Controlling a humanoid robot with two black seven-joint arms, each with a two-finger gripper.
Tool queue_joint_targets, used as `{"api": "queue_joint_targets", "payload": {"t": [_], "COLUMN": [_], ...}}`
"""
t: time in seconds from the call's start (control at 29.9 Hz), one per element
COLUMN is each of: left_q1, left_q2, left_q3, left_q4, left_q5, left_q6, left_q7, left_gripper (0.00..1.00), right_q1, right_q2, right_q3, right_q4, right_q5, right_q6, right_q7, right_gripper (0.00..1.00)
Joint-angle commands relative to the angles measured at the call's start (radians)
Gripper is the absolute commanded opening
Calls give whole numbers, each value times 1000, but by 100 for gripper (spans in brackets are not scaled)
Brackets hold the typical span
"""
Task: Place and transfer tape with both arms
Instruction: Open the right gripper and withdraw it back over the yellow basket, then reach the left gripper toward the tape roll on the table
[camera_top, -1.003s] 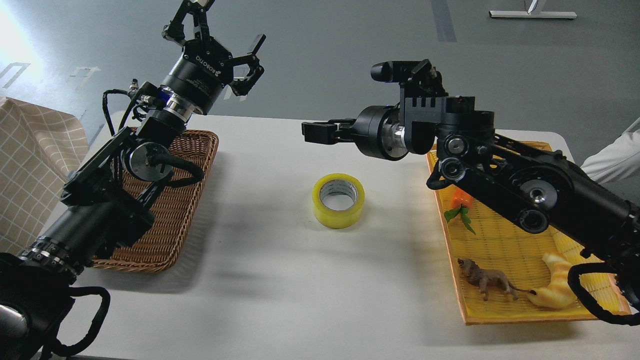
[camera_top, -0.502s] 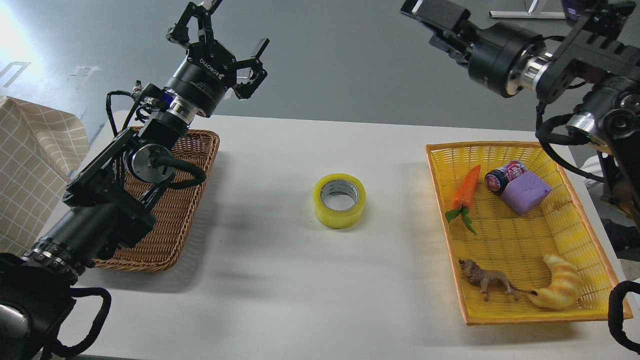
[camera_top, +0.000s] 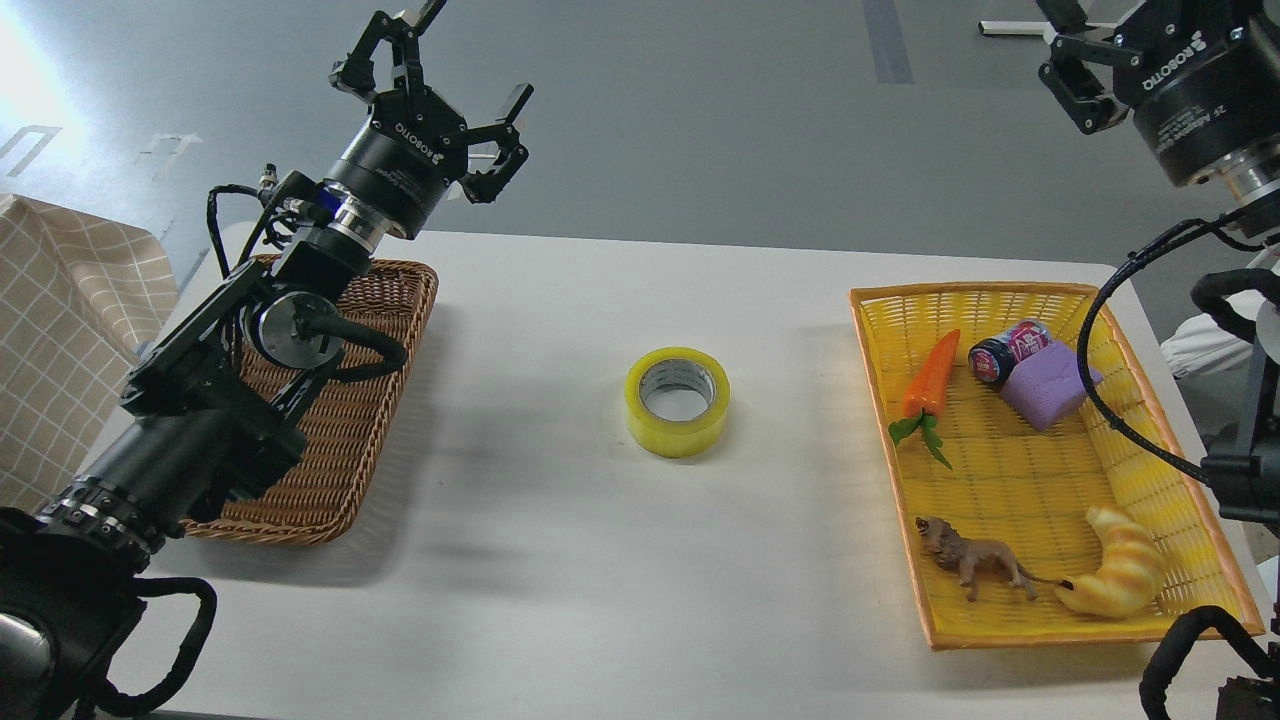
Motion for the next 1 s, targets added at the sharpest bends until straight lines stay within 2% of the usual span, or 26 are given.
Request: {"api": "queue_joint_targets", "payload": {"t": [0.0,0.2,0.54,0.74,0.84,0.97], "left_q1": [1,1,1,-2,-13,-22], "left_q2": [-2,6,26,25,25,26], "left_q3": [0,3,6,3,6,6], "left_q4": [3,3,3,-9,-12,-48], "left_q5": [1,2,22,206,325,493], "left_q6": [0,0,0,0,0,0], "left_q7": [0,3,3,-5,-5,-3], "left_gripper": [98,98,98,98,98,98], "right_q1": [-12,-20,-46,-74,-75,-80], "right_q2": [36,36,62,67,61,69], "right_q3": [32,29,9,-19,-52,-80], "right_q4": [-79,-197,-314,-309,-316,-314], "right_q5": [157,429,511,615,715,733], "right_q6": [0,0,0,0,0,0], "right_q7": [20,11,-6,-15,-38,-56], "right_gripper": [97,97,98,98,98,98]}}
